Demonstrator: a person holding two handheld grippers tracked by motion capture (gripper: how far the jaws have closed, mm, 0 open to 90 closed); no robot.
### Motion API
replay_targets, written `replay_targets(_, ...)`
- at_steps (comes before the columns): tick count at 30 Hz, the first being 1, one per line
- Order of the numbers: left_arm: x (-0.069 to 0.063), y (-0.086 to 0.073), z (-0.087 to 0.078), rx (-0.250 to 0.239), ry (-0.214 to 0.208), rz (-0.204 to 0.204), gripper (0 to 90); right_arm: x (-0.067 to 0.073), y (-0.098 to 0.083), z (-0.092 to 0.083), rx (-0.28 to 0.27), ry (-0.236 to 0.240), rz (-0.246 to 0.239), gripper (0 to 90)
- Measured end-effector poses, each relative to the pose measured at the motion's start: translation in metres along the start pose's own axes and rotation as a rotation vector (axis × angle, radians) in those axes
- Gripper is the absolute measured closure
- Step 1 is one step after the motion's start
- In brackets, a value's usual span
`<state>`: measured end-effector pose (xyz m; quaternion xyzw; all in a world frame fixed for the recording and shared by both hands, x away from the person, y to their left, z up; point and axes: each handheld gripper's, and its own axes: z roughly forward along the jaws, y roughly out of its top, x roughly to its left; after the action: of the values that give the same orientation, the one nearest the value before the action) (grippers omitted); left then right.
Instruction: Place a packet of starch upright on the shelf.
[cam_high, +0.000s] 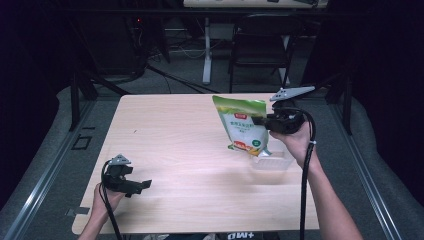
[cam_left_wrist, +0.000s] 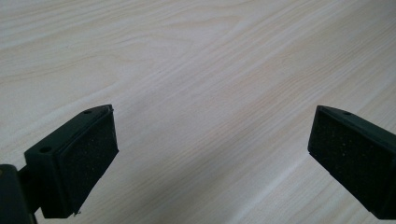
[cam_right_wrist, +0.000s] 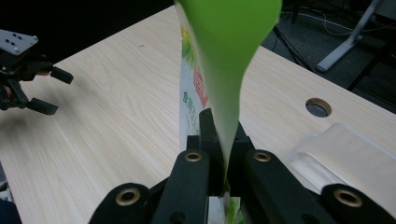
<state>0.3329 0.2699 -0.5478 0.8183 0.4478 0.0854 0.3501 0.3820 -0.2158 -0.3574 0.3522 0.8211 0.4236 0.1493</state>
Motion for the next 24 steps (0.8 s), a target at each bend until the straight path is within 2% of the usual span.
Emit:
replay_targets(12,0.000,0.000,0.001,0.001,-0.001,-0.001,1.4,-0.017,-0.005,-0.013,0.010,-0.038,0.009,90.0)
replay_targets(24,-0.001,0.000,0.001,0.003,0.003,-0.004,1.5,-0.028,-0.010,-0.019,0.021,-0.055,0.012,90.0)
